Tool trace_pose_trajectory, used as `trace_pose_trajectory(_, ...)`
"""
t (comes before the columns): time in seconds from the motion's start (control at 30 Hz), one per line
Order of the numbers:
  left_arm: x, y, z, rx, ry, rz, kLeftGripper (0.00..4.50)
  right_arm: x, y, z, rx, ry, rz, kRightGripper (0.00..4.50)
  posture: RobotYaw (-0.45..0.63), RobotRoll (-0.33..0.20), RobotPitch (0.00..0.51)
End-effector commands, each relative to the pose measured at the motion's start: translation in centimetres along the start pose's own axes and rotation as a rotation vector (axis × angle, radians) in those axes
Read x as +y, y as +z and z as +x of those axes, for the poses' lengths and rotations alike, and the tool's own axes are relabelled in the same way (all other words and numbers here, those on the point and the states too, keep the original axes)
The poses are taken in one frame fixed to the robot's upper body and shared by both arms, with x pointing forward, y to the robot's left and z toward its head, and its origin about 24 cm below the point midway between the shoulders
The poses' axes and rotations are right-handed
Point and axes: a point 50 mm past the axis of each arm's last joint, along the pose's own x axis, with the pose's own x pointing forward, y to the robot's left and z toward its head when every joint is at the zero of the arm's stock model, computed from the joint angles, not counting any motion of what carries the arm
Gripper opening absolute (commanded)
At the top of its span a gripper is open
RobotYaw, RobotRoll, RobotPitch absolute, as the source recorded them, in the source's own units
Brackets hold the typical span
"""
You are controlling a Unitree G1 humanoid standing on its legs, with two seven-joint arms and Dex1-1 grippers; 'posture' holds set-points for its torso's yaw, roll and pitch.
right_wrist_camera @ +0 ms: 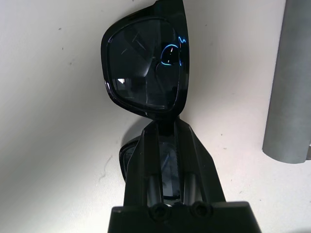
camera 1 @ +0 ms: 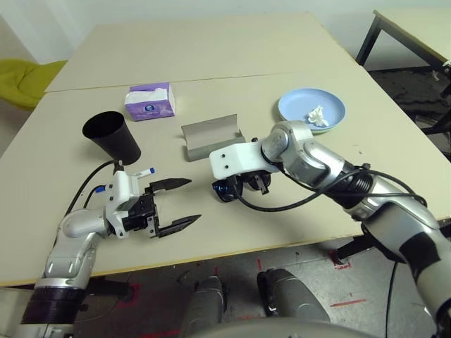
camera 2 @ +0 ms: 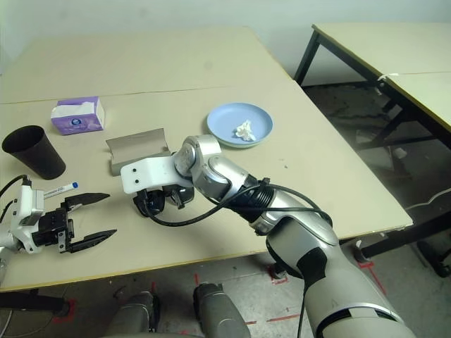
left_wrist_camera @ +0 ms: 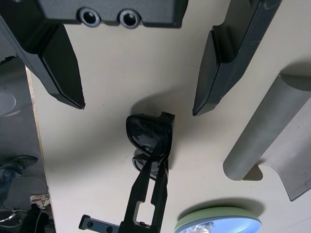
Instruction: Organize and tidy the items on the table.
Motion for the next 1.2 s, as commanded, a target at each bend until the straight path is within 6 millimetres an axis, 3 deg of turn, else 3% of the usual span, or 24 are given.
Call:
trace_pose_trajectory(0.03, 0.0, -0.6, -0.5, 0.031, 0.017, -0.007, 4.50, -1.4, 0.3, -0.9, 0.009, -0.026, -0.024, 0.11, -0.11, 0.000, 0.113)
trace_pose_trajectory(0.3, 0.9, -1.0, -2.3, 0.013, 0.205, -0.042, 4.50, -5.2, 2.2, -1.9, -0.027, -0.100, -0.054, 0.11, -0.09, 0.000, 0.113)
trace_pose_trajectory(0.63, 0.1, -1.2, -3.6, -0.020, 0.373, -0.097, 4.50, -8.3, 3.8, -1.5, -0.094, -0.245, -0.045, 0.11, -0.04, 0.000, 0.116)
trace_pose_trajectory(0.93, -0.6, -1.5, -3.2, -0.027, 0.376, -0.108, 4.50, -9.9, 3.3, -1.3, -0.091, -0.419, -0.007, 0.11, -0.04, 0.000, 0.118)
trace_pose_trajectory(1.2, -0.6, -1.1, -2.7, -0.034, 0.372, -0.101, 4.50, -10.1, 1.7, -0.8, -0.057, -0.516, 0.052, 0.11, -0.03, 0.000, 0.123)
